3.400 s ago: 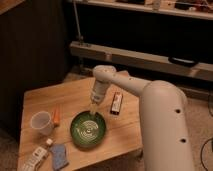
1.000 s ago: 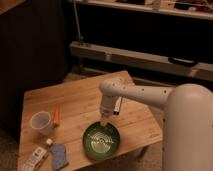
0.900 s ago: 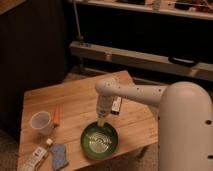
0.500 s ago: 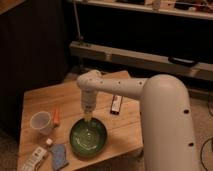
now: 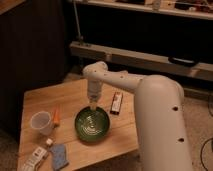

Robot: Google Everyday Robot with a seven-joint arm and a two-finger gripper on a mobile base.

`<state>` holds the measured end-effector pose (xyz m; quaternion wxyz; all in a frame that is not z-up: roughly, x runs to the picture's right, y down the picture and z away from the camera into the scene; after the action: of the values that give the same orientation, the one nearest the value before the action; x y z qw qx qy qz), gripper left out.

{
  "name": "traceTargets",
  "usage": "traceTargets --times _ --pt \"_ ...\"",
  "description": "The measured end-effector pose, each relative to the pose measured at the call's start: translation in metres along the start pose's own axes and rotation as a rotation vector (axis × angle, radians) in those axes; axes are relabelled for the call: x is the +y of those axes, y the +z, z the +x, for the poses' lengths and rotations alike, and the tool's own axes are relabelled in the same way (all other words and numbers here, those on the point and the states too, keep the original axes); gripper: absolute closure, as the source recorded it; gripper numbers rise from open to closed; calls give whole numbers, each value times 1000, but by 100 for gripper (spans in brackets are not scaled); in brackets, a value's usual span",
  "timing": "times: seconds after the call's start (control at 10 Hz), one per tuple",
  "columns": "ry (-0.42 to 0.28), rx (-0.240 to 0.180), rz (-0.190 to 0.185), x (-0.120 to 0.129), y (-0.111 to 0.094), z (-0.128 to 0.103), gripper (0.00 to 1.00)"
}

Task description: Drag the ceramic bowl in a circle

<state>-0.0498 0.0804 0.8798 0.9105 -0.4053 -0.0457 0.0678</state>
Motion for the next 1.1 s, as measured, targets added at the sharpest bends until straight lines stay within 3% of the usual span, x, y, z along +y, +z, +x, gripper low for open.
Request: traceTargets --times 0.3,0.8,1.1 --pt "111 -12 42 -25 -23 61 100" --pt "252 -5 47 12 -22 162 100" --pt "232 0 26 54 -16 166 100"
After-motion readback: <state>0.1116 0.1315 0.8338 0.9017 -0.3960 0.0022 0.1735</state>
